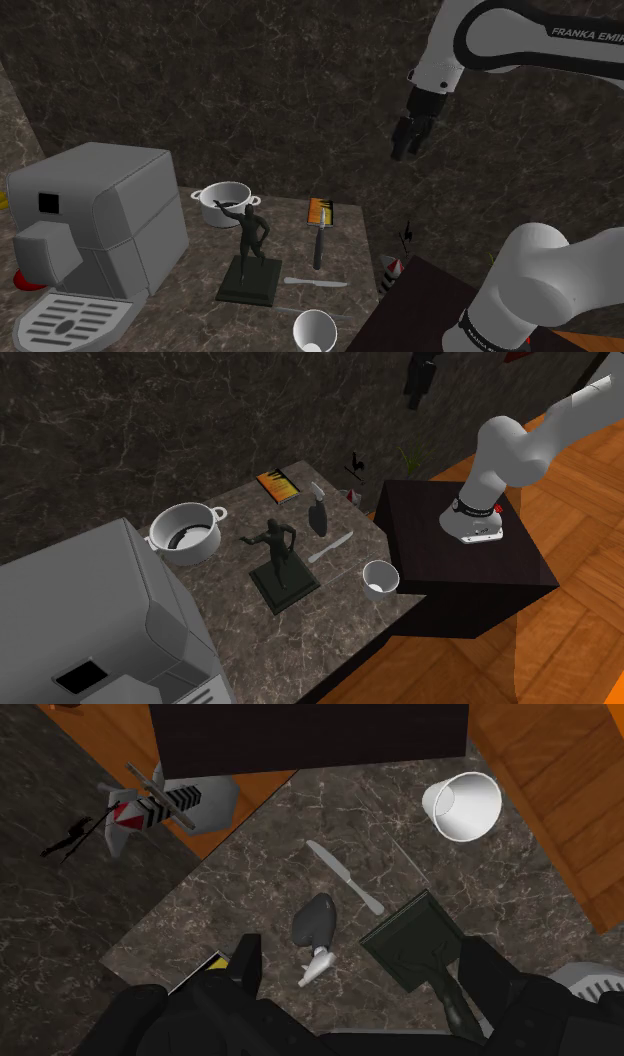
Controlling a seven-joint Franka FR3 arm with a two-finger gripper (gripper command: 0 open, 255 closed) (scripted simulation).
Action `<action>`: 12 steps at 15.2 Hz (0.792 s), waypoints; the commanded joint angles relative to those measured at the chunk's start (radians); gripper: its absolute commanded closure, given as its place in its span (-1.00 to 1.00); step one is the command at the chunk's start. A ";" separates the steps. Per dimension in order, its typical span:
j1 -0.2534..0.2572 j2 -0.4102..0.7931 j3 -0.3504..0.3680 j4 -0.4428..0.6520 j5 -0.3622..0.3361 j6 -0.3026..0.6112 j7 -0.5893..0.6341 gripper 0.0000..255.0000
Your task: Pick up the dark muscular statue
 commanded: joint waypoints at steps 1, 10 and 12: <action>0.000 0.000 0.000 0.000 0.000 0.000 0.000 -1.00; 0.029 0.247 0.116 0.022 0.047 0.230 0.133 -1.00; 0.033 0.311 0.140 0.042 0.050 0.276 0.162 -1.00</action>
